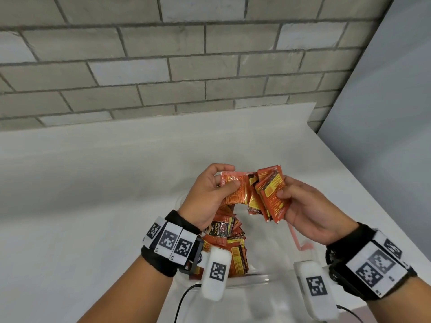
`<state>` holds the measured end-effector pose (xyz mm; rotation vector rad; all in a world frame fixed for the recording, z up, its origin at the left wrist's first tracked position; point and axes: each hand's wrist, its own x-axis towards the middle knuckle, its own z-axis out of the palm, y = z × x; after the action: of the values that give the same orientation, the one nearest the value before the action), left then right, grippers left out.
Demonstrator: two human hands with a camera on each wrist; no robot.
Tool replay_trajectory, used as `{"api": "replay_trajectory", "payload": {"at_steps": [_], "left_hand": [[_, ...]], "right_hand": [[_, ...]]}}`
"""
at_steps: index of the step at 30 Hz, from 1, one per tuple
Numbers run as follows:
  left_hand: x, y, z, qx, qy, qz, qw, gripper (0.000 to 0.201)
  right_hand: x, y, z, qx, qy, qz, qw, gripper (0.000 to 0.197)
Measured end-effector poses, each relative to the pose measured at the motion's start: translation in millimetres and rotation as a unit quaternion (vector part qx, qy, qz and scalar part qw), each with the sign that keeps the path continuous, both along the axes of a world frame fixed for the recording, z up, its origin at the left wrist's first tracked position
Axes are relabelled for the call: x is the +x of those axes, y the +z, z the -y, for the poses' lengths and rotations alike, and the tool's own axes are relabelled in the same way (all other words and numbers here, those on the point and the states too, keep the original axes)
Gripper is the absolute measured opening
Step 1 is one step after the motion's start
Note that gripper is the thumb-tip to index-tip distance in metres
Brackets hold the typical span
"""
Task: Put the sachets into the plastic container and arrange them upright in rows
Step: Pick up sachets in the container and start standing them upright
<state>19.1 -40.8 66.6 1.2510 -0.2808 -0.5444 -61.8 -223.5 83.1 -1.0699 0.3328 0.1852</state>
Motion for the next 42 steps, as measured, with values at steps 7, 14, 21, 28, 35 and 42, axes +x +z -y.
{"api": "replay_trajectory", "payload": {"at_steps": [7,14,21,28,35,42], "left_hand": [[-3,3,5,-0.046,-0.019,-0.036,0.998,0.023],[-5,-1,7,-0.015,0.016,0.022,1.0,0.021],[3,6,8,-0.005,0.031,0.02,0.999,0.019],[6,9,8,-0.001,-0.009,-0.004,1.0,0.021],[-1,5,16,0.006,-0.058,-0.015,0.998,0.046],[-9,0,25,-0.081,-0.114,-0.107,0.984,0.052]], "right_hand": [[5,-4,-8,0.003,-0.042,0.015,0.999,0.052],[6,-1,-13,-0.088,-0.106,0.018,0.99,0.025],[4,4,-17,-0.188,-0.117,0.047,0.974,0.025],[4,1,-6,-0.132,-0.11,0.034,0.985,0.021],[6,-1,-9,-0.064,-0.048,0.024,0.997,0.032],[9,0,-19,-0.127,-0.023,0.056,0.99,0.031]]}}
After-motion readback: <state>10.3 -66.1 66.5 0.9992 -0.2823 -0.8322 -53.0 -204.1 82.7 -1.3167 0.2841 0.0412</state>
